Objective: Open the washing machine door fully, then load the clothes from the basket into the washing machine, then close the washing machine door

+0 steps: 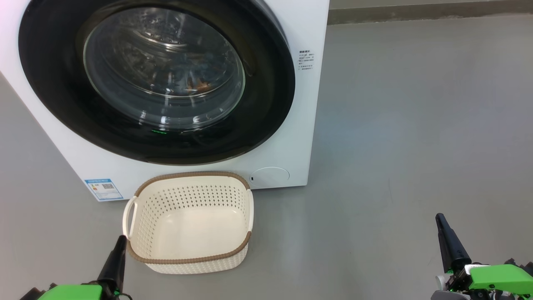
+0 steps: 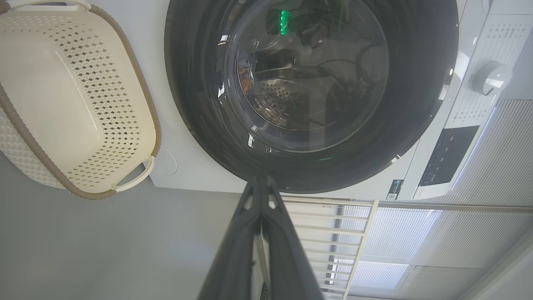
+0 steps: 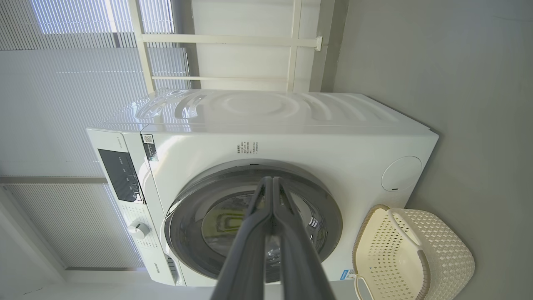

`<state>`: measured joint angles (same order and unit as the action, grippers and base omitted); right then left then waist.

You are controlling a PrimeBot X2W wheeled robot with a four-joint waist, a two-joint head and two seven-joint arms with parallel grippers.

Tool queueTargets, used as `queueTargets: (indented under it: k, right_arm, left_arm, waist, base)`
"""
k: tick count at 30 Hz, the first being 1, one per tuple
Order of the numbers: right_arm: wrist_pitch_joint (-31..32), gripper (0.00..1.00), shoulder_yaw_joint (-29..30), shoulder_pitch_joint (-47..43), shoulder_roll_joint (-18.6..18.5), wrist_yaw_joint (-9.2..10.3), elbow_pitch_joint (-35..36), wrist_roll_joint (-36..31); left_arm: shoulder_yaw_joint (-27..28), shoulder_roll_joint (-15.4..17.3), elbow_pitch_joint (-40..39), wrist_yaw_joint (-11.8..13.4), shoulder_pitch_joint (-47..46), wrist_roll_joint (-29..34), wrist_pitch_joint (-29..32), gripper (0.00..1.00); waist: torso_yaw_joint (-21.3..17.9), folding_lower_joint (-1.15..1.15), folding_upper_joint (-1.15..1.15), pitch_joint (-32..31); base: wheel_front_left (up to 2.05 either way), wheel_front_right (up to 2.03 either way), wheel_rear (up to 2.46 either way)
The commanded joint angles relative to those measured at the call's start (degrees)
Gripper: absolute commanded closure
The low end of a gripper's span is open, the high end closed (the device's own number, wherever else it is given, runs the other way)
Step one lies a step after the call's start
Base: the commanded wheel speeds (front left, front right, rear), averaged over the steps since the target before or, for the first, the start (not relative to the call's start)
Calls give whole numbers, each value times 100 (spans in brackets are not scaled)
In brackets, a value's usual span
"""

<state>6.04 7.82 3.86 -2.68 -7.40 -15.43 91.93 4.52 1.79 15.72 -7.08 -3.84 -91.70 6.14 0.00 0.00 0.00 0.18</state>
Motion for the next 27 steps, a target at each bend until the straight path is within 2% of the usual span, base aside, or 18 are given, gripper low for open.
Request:
queueTargets:
  k: [1, 27]
  right_arm:
    - [46, 100, -129, 232, -20, -9, 141, 23]
    - [45, 100, -129, 232, -20, -9, 141, 23]
  left_arm:
    - [199, 109, -166, -41, -235, -48, 34, 100]
    - [198, 109, -166, -41, -235, -48, 34, 100]
  waist:
    - [0, 0, 0, 0]
    - [0, 0, 0, 0]
  base:
    - [0, 0, 0]
    - [0, 0, 0]
